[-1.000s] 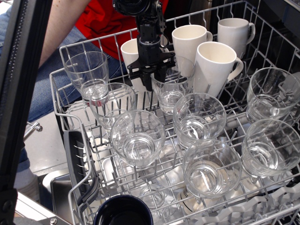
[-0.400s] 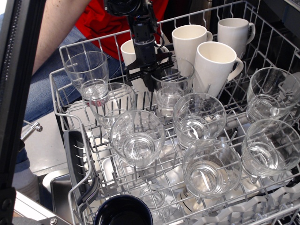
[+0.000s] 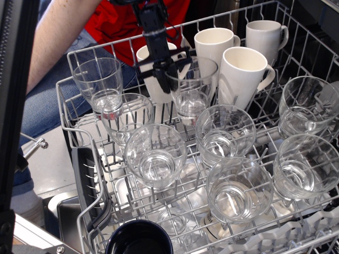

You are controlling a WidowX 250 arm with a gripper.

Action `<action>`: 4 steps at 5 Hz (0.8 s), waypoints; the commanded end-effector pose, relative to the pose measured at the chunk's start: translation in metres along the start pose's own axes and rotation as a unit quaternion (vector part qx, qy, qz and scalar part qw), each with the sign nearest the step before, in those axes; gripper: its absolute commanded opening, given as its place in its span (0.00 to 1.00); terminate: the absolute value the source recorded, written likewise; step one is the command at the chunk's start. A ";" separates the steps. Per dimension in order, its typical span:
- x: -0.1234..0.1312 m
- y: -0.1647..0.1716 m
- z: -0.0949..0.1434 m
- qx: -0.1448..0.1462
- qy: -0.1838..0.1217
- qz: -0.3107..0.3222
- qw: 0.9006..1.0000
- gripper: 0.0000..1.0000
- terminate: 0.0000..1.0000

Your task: Pick up glass cup

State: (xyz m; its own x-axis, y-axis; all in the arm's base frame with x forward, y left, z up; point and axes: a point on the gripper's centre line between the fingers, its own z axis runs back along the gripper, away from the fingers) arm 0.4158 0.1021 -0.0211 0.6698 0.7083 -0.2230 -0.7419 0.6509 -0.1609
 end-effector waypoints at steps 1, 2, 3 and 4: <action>-0.014 -0.031 0.114 -0.064 -0.147 -0.067 0.985 0.00 0.00; -0.029 -0.033 0.137 -0.048 -0.172 -0.106 0.978 0.00 0.00; -0.038 -0.033 0.159 -0.011 -0.150 -0.123 0.981 0.00 0.00; -0.045 -0.034 0.168 0.010 -0.145 -0.133 0.980 0.00 1.00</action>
